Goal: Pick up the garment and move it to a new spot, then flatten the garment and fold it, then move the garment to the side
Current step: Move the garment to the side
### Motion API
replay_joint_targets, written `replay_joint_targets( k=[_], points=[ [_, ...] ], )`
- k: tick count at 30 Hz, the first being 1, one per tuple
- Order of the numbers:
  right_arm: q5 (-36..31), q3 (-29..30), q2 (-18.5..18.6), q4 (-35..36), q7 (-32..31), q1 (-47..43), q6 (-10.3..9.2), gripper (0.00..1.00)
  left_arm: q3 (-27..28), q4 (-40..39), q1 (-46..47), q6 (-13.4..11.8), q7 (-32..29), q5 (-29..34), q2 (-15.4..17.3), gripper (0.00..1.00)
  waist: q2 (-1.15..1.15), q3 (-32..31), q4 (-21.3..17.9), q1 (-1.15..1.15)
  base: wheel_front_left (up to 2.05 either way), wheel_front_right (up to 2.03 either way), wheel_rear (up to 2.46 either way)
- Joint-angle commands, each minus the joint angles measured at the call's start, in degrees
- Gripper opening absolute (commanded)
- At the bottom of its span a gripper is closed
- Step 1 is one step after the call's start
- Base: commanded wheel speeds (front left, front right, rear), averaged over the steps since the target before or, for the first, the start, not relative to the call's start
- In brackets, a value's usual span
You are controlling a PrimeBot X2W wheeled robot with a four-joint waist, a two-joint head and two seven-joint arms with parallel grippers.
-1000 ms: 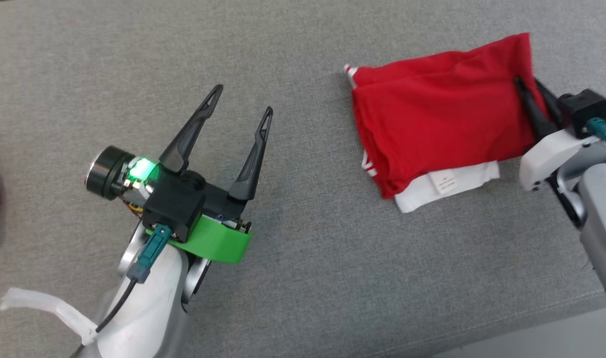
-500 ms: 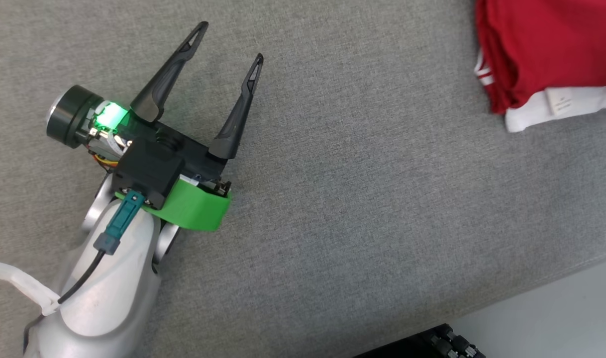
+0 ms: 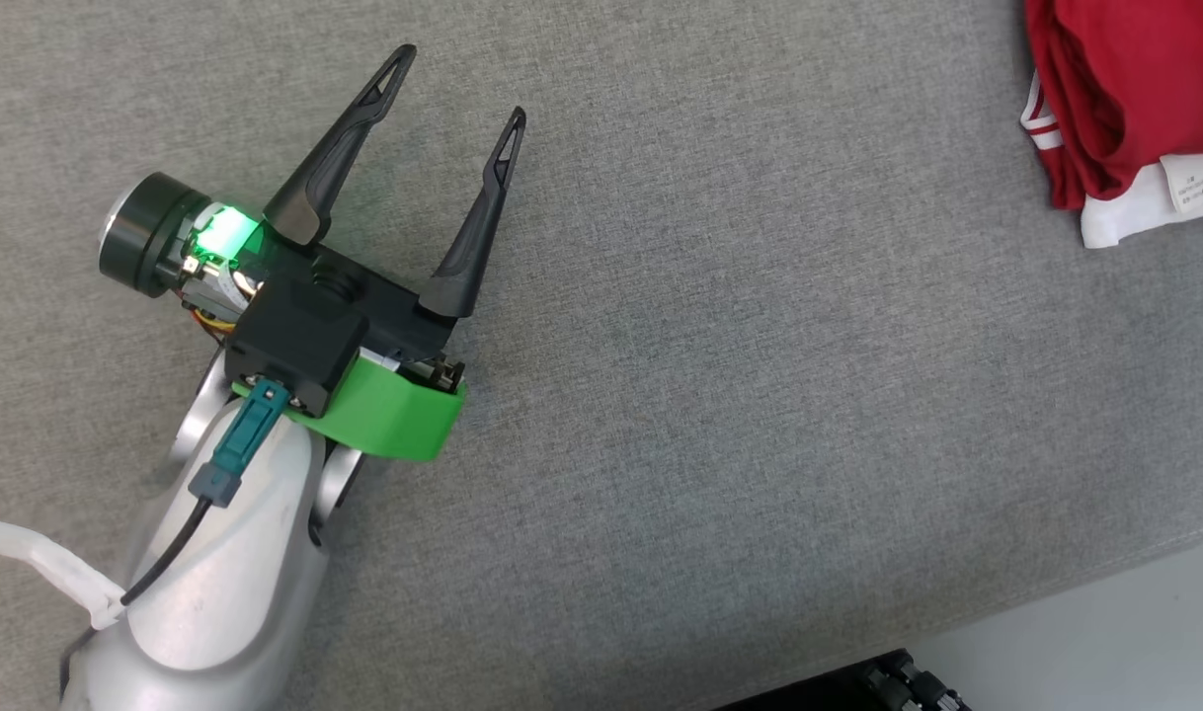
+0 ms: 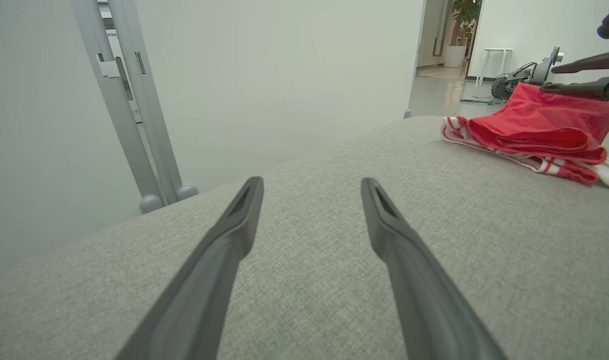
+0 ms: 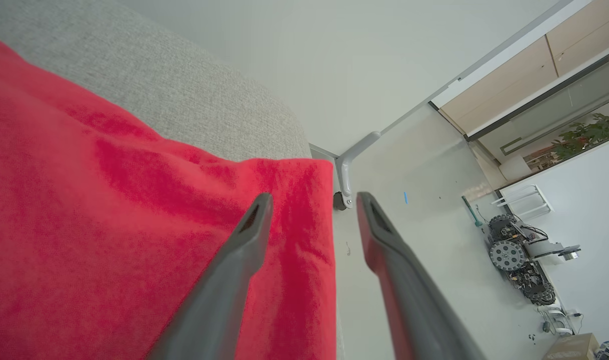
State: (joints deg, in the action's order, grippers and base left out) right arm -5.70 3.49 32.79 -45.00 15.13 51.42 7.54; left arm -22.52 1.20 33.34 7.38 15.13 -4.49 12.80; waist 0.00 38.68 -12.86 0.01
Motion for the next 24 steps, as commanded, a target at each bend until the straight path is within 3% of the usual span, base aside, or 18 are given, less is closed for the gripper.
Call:
replay_joint_targets(
  k=[1,7,24],
  points=[
    [-0.88,0.83,-0.36,0.18,0.01,-1.12,-0.10,1.00,0.35,0.15,-0.91,0.02,0.00,-0.61,-0.55,1.00,0.00,-1.74,1.04,-0.01,0.00,0.00,0.00],
    [-0.78,3.22,-2.37,3.25,0.01,-3.50,-0.09,1.00,2.09,0.46,-3.06,-0.32,0.00,-1.11,-2.79,1.00,0.00,-7.88,3.04,-0.01,0.00,0.00,0.00],
    [14.23,-8.28,-15.35,21.89,0.01,-16.25,-0.09,1.00,12.79,1.82,-18.19,-1.56,0.00,-2.61,-7.92,1.00,0.00,-27.54,9.43,-0.01,0.00,0.00,0.00]
  ],
)
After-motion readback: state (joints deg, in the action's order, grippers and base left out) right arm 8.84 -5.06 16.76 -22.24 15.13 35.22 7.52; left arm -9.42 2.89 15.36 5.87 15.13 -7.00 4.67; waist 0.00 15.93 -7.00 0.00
